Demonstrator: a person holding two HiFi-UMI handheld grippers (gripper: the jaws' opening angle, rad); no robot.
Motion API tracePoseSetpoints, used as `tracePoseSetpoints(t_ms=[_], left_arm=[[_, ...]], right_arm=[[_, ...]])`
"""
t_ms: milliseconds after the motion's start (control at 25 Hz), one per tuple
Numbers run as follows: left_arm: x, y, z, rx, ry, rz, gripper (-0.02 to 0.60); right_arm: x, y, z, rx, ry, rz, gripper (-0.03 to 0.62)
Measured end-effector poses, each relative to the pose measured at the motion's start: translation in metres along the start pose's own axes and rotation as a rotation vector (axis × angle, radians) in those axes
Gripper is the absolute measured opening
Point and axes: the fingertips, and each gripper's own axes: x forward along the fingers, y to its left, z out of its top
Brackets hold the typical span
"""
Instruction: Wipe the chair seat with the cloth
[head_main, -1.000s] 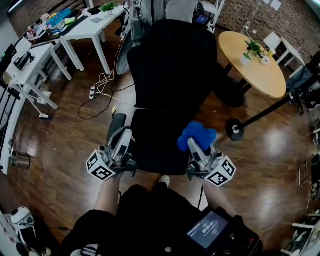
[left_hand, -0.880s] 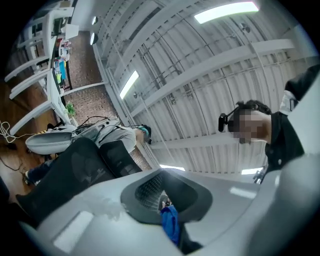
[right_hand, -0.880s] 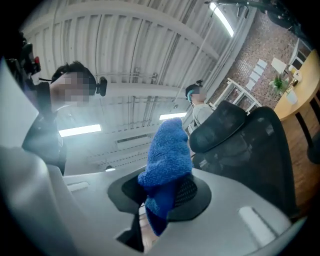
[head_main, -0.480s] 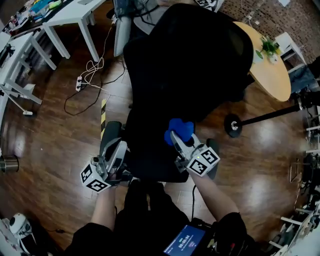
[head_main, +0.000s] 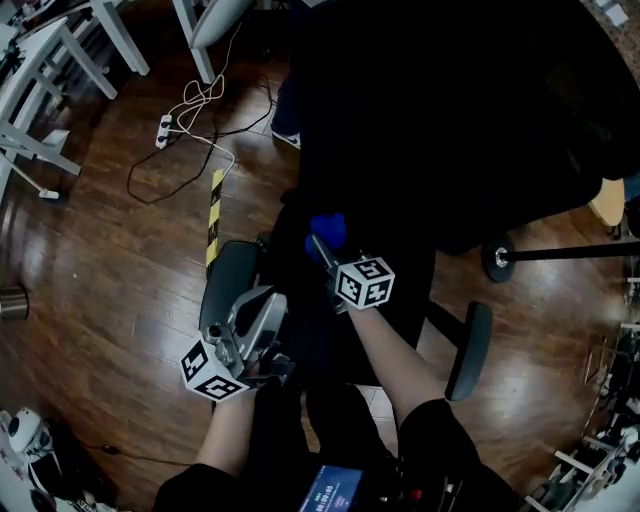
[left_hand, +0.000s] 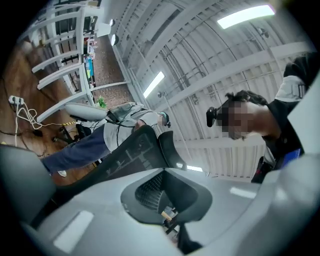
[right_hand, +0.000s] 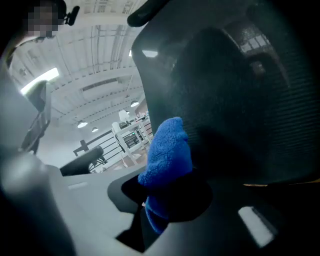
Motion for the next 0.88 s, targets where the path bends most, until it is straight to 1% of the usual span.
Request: tracePoseSetpoints(t_ms=[120, 280, 480, 640, 720, 880], left_arm=[[-0.005, 0.016, -0.019, 0.000, 0.026, -0.002, -0.008], [-0.011, 0.033, -0.026, -0.019, 0.025, 0.005, -0.008], [-0.010, 0.044, -0.036, -0.018, 0.046, 0.000, -0.008], [-0.012, 0.046, -0.041, -0.019, 0.059, 0.007, -0.008], [-0.013, 0.046, -0.043, -0.019, 0.060, 0.010, -0.008], [-0.011, 0.045, -0.049, -0.018, 0.071, 0.011, -0.008]], right_arm=[[0.024, -0.013, -0.024, 0.005, 0.034, -0.027, 0.089], [0.042, -0.027, -0.047, 0.013, 0.076, -0.054, 0.089], [0.063, -0.030, -0.062, 0.026, 0.102, -0.027, 0.089], [0.069, -0.034, -0.080, 0.035, 0.166, -0.039, 0.089], [0.067, -0.043, -0.081, 0.023, 0.183, -0.065, 0.089], [0.041, -0.076, -0.087, 0.030, 0.194, -0.163, 0.089]])
